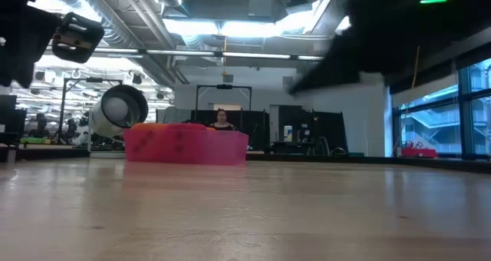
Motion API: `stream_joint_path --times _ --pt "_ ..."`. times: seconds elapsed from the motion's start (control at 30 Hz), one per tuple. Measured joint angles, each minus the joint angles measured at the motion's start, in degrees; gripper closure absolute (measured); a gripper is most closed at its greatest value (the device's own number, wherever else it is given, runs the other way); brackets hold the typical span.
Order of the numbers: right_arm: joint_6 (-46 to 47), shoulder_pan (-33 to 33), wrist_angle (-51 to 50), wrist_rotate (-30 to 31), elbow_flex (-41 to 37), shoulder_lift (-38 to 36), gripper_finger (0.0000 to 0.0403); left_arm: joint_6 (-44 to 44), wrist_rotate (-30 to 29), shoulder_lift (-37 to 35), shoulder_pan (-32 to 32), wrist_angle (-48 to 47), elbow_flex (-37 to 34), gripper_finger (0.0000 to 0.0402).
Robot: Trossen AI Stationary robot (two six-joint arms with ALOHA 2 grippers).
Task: Pick & Place Dice
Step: Put the small blue die into the red bin
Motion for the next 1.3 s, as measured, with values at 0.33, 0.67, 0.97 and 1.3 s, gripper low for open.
stream_joint_path --times 0.33,0.67,0.97,1.3 --pt "-12.46 -26.15 21.51 -15.11 0.07 0.36 0.0326 0.29 -16.78 -0.02 0.00 -0.01 0.00 0.0363" --pt "-10.75 -40.95 28.14 -36.82 0.09 5.74 0.0326 -0.30 -19.65 -0.02 0.00 -0.07 0.00 0.0364" --pt "-11.10 -43.44 34.37 -36.85 1.03 6.01 0.0326 -0.22 -20.29 -0.02 0.00 -0.05 0.00 0.0359" --pt "-9.70 -43.61 13.60 -38.13 10.28 6.07 0.0326 -0.19 -23.25 -0.02 3.63 1.53 -0.02 0.0359"
